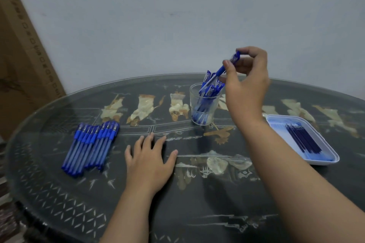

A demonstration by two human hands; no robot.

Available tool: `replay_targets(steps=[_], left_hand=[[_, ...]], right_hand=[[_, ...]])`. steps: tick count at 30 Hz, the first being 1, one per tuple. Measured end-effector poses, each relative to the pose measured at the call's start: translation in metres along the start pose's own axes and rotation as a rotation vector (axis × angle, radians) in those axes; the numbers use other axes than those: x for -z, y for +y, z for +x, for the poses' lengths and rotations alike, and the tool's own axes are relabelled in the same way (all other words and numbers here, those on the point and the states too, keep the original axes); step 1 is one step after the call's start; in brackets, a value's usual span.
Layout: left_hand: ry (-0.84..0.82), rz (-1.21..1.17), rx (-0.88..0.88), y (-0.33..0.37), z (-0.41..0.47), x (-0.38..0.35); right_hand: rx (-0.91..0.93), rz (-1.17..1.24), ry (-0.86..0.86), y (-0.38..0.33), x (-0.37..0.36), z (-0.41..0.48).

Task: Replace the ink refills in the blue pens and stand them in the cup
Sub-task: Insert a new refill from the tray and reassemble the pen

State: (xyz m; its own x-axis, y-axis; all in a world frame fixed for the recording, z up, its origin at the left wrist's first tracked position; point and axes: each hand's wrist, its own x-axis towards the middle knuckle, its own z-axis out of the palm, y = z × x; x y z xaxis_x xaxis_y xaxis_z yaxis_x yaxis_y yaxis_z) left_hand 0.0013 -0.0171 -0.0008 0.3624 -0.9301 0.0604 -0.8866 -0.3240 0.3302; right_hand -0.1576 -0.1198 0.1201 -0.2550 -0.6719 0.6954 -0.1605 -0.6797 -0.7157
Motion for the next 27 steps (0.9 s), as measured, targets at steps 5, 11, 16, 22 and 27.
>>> replay_targets(steps=[5, 11, 16, 22, 27], left_hand=[[0.018, 0.020, 0.004, -0.001, 0.000, -0.001], [0.043, -0.018, 0.004, -0.001, 0.001, -0.002], [0.059, -0.052, 0.001, -0.004, 0.001, -0.002], [0.060, -0.100, 0.003, -0.006, 0.002, -0.003], [0.063, -0.160, 0.013, -0.007, 0.002, -0.002]], right_hand=[[0.005, -0.144, -0.095, 0.021, -0.009, -0.007], [-0.027, -0.375, -0.277, 0.036, -0.019, -0.006], [0.028, -0.623, -0.364, 0.048, -0.021, -0.006], [-0.010, -0.647, -0.453, 0.045, -0.019, -0.009], [0.024, -0.646, -0.454, 0.044, -0.019, -0.011]])
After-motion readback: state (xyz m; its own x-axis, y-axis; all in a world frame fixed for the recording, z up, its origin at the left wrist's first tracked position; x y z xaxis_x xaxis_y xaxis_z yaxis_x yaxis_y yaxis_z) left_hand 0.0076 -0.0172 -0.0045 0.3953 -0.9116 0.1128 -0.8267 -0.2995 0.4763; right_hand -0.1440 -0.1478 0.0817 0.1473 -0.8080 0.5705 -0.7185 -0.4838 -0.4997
